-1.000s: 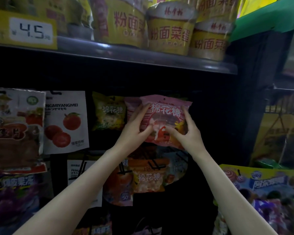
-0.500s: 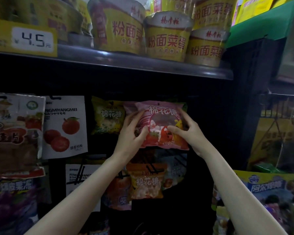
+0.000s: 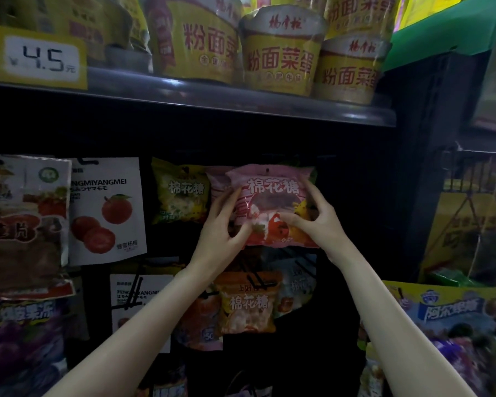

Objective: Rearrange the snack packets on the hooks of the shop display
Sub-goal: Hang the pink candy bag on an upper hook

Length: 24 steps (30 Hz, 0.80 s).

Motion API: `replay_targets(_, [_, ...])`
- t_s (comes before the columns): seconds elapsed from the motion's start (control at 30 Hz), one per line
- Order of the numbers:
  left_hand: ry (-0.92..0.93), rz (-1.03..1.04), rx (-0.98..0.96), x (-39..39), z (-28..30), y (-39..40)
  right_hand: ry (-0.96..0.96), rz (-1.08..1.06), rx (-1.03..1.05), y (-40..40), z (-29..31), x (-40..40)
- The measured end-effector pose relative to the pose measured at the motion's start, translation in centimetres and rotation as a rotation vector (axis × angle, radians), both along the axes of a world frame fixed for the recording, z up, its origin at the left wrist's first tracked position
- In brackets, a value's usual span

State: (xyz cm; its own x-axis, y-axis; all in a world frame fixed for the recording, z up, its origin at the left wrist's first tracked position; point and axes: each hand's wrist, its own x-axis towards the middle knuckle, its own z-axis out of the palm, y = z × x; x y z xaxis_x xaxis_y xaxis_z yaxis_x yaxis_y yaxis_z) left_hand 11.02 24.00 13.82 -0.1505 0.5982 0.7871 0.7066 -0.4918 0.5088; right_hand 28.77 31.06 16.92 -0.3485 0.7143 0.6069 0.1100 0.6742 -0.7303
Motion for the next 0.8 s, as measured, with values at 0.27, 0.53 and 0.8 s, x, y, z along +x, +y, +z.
replay_targets(0.27, [0.197,0.179,0.067,0.9,2.9,1.1,-0.025,-0.155,0.166,0.0,-0.8,-0.3])
replay_targets(0.53, [0.462,0.323,-0.153,2.9,5.2,3.3,-0.031,-0.147,0.161,0.3,-0.9,0.5])
replay_targets(0.8, [0.519,0.491,-0.117,2.7,5.4,3.5,-0.073,-0.188,0.267,-0.4,-0.7,-0.8])
